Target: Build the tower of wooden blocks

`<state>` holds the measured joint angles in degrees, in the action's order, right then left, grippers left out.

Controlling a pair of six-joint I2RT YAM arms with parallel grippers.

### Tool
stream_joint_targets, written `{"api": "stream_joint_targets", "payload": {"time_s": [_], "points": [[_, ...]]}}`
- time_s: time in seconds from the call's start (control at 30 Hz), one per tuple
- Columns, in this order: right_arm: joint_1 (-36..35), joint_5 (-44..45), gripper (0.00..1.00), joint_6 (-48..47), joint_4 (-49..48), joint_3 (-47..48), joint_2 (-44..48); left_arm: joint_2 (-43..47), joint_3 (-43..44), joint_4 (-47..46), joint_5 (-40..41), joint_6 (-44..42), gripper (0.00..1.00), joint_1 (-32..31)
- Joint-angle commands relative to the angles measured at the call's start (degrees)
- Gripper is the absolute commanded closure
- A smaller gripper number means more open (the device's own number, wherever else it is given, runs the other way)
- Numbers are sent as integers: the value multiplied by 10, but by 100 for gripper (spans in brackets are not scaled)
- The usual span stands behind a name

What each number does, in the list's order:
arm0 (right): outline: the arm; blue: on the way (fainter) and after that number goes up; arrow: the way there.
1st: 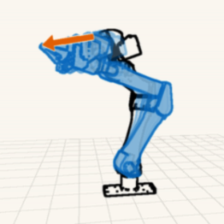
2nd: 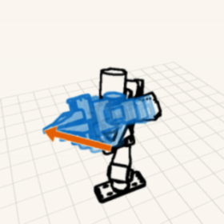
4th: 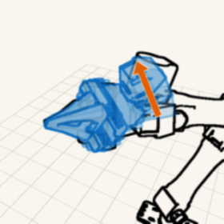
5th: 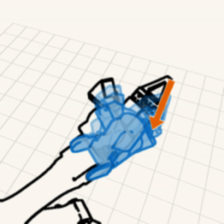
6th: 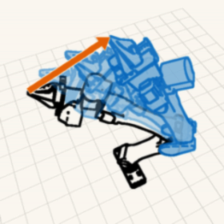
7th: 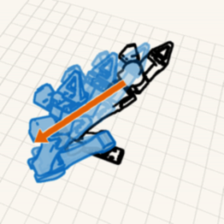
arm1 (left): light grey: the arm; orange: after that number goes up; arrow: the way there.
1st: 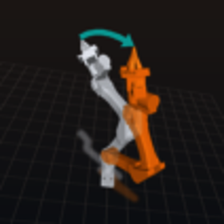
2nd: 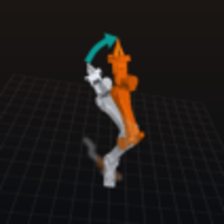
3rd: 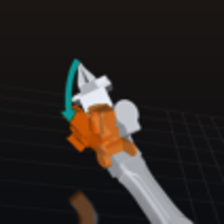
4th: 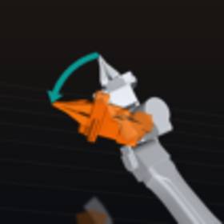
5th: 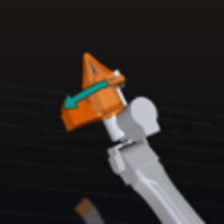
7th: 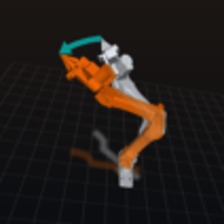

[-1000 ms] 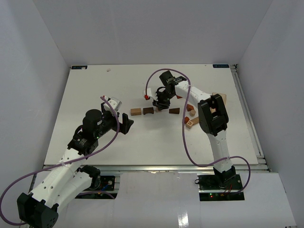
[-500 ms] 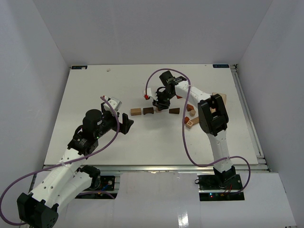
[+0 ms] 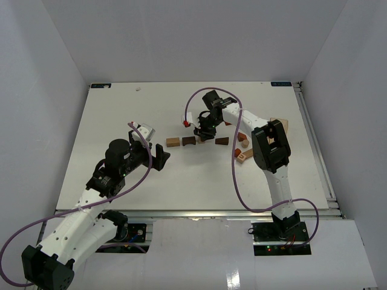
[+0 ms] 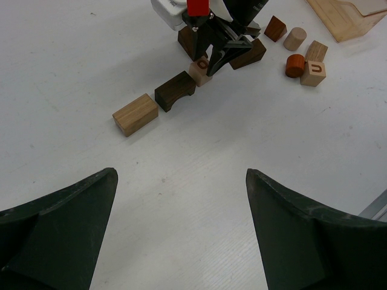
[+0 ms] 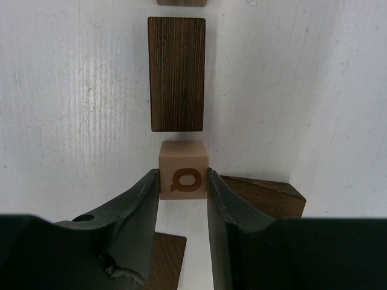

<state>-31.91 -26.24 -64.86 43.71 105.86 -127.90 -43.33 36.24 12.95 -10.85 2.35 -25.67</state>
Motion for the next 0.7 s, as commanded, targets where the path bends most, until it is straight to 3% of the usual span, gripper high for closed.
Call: {"api": "stream_joint_targets", "payload": {"time_s": [0.0, 0.33, 0.67], "points": [[-4, -14, 78, 8, 20, -5, 18, 8, 8, 1, 8, -4, 2, 1], [-4, -9, 74, 8, 20, -8, 15, 9, 8, 1, 10, -4, 2, 1], [-4, -7, 55, 3, 17, -10, 19, 9, 8, 1, 11, -4, 2, 1]]}}
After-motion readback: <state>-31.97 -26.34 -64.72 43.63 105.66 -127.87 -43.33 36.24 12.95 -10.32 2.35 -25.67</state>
